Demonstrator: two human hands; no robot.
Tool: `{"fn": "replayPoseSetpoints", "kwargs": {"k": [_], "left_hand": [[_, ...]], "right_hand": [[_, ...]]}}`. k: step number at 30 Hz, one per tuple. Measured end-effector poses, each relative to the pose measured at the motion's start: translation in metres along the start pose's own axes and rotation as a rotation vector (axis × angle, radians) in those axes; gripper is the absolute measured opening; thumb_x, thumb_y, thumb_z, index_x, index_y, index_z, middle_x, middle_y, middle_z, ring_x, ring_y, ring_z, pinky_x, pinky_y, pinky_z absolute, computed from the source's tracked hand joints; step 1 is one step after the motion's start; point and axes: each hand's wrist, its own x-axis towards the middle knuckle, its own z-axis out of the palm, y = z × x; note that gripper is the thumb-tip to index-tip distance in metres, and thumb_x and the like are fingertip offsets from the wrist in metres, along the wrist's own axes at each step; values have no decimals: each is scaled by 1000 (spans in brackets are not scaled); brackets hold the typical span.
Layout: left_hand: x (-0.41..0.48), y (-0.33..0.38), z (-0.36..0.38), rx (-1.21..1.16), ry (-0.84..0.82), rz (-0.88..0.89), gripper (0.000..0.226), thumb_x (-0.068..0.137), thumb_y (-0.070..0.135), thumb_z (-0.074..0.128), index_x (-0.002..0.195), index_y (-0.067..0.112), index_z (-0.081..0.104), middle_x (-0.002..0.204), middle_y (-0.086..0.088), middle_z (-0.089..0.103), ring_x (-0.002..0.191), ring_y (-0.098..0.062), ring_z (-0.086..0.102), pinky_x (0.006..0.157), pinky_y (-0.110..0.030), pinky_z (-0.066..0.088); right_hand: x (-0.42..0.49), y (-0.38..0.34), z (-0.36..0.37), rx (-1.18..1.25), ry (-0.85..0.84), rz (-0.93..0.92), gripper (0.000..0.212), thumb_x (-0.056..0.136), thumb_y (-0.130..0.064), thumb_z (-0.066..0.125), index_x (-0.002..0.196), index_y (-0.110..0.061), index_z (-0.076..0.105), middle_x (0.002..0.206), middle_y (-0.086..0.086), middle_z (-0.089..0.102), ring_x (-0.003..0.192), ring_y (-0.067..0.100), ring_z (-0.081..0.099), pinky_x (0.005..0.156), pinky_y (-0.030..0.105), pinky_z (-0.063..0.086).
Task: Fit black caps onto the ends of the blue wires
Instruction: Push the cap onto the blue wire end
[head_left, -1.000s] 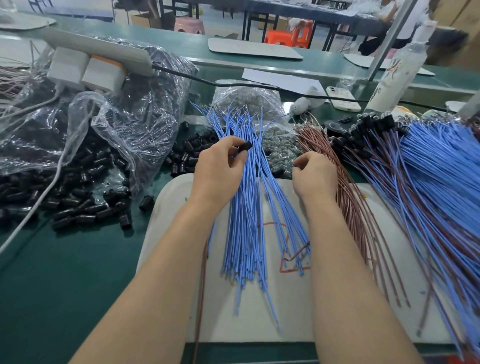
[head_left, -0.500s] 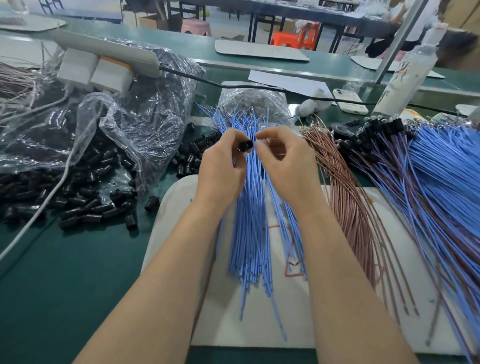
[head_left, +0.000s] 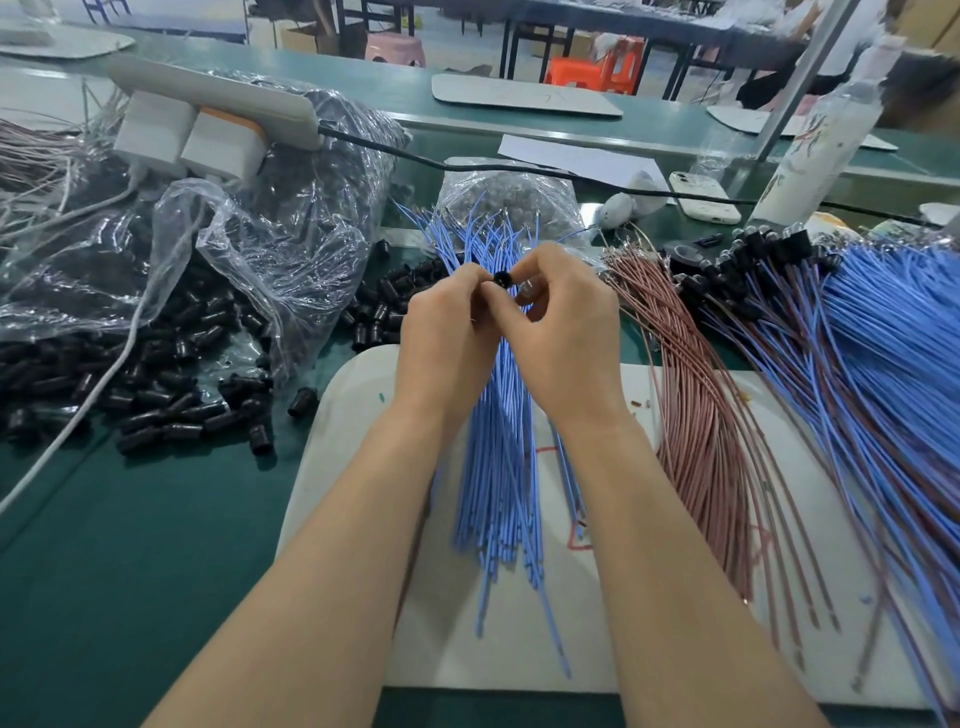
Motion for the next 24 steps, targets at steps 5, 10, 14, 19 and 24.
{"fn": "replayPoseSetpoints", "kwargs": {"k": [5,10,14,19,24], "left_hand": [[1,-1,-2,-53,28,6,11,83,4,59,85,12,67,69,-5,68,62,-18,56,64,-30,47],[3,-7,-1,-12,62,28,12,82,5,60,86,11,69,71,-3,69,69,-24,64,66,-35,51],[5,-11,1,-90,29,8,5,84,9,63,86,10,67,74,-3,70,74,-25,67,75,-41,54],[6,-13,2,-91,18,-15,6,86,12,61,87,12,67,75,-1,71,77,-21,69,77,-42,54],[5,-11,1,9,30,18,9,85,11,58,87,12,68,74,-3,69,75,-30,62,73,-44,51]], "right_hand": [[1,0,-3,8,-65,-5,15,82,-22,71,85,-11,60,78,3,62,69,17,53,68,33,45],[3,-2,-9,89,-155,47,13,84,-25,70,87,-16,63,77,-4,64,68,9,56,67,19,45],[8,0,-20,176,-158,99,9,90,-13,59,94,-16,67,78,-2,67,73,14,63,76,30,52],[10,-1,-30,303,-193,126,16,87,-6,64,97,-18,59,81,-6,65,74,7,63,78,25,53],[10,-5,-29,224,-227,92,16,86,-3,64,92,-16,70,81,-8,68,77,3,66,78,17,53]]}}
